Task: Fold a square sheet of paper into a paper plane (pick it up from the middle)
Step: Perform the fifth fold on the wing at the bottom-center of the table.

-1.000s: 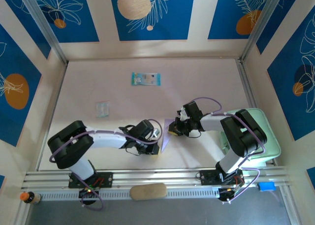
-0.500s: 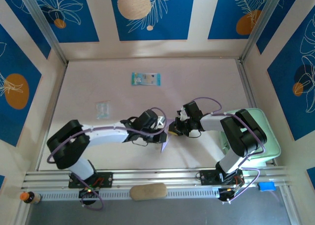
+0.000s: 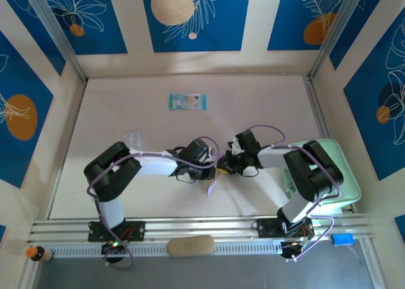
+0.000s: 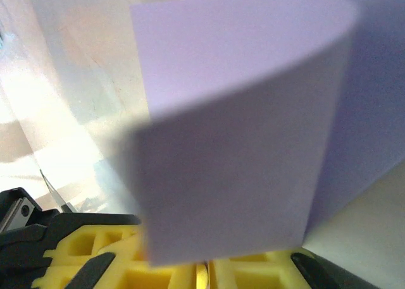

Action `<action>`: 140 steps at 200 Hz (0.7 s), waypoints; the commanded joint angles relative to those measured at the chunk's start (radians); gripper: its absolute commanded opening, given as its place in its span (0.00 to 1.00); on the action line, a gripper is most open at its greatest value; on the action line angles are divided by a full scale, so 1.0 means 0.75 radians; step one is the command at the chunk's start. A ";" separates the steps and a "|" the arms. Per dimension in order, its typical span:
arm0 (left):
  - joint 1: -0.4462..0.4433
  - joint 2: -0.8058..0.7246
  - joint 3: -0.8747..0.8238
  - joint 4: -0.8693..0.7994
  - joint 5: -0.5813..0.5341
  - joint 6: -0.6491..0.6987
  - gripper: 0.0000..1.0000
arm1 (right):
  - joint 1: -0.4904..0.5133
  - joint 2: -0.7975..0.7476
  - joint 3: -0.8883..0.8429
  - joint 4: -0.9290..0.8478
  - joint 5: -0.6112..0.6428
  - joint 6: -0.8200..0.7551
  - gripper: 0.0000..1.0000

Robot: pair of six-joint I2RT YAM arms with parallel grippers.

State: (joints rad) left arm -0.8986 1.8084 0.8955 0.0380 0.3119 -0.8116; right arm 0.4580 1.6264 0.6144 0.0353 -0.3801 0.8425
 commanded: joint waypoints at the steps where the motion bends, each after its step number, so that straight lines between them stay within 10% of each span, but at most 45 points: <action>1: 0.008 0.028 -0.096 -0.076 -0.034 0.017 0.00 | -0.008 -0.065 -0.020 -0.108 0.050 -0.003 0.13; 140: 0.008 -0.061 -0.242 -0.062 0.129 0.098 0.00 | 0.238 -0.192 0.011 -0.168 0.183 -0.098 0.12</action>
State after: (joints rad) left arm -0.8959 1.7351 0.7452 0.1410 0.4187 -0.7521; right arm 0.6018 1.4391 0.6052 -0.0643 -0.2916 0.7971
